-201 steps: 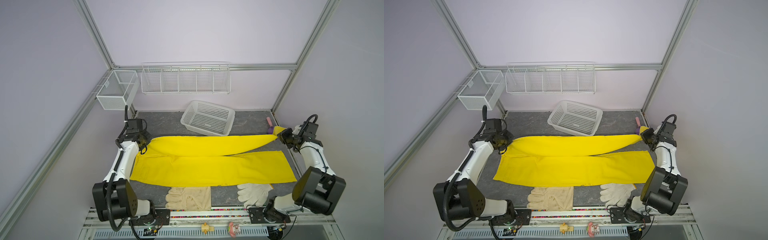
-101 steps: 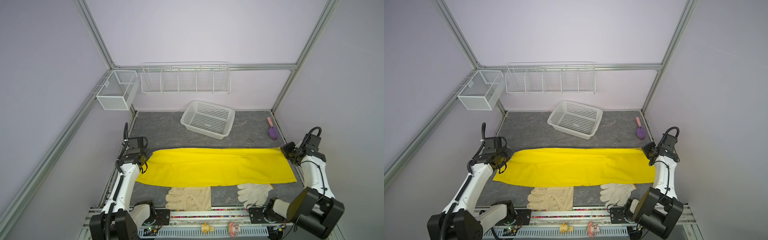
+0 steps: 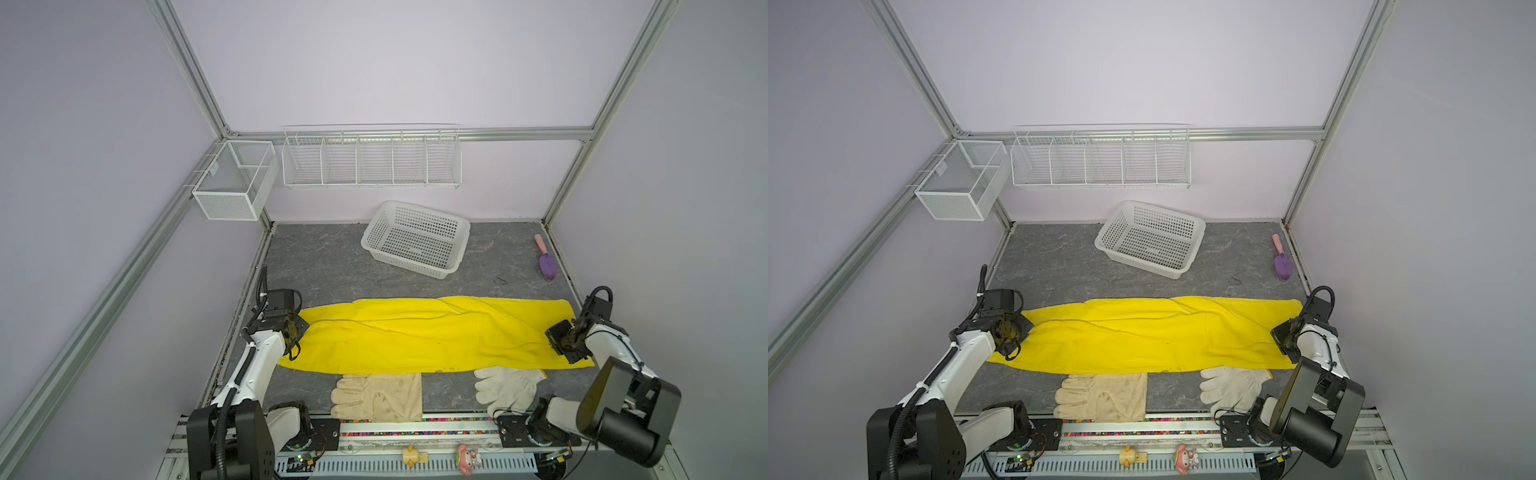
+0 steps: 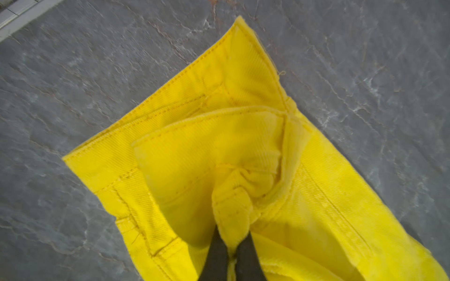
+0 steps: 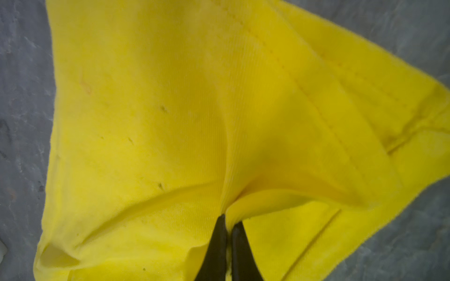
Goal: Fold and stack the trousers
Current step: Fold the trousers at the center of the table, then move the trousers to the center of the table.
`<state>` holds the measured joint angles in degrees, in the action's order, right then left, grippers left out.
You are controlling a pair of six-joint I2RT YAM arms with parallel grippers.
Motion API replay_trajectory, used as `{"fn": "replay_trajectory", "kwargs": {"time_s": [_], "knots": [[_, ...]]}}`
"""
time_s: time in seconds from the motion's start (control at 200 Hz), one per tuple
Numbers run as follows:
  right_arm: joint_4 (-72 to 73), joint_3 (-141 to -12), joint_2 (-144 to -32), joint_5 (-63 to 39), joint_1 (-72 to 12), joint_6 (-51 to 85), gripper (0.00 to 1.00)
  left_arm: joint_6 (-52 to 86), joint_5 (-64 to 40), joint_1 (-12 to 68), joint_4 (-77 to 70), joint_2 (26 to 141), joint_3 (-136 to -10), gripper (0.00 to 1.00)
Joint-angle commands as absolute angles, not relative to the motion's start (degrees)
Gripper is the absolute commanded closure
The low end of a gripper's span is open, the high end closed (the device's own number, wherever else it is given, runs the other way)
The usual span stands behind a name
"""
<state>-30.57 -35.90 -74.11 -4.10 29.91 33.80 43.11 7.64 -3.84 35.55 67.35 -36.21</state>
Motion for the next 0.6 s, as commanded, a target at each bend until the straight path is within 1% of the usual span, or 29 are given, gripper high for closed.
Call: {"fn": "replay_trajectory", "kwargs": {"time_s": [0.0,0.32,0.485,0.595], "knots": [[-27.87,-36.55,-76.1,-5.21,29.76,31.32,0.93,43.43,6.06,-4.22,33.78,71.42,-37.18,1.0],[-23.2,-37.92,-83.04,-7.02,26.92,31.45,0.93,39.9,7.5,-4.22,25.65,80.93,-38.63,1.0],[-22.03,-40.3,-85.52,-6.91,25.97,32.23,0.93,37.71,7.4,-4.31,23.06,85.8,-42.62,1.0],[-22.67,-43.59,-86.56,-7.47,25.67,32.02,0.94,36.42,6.86,-4.31,24.12,88.33,-46.8,1.0]]}}
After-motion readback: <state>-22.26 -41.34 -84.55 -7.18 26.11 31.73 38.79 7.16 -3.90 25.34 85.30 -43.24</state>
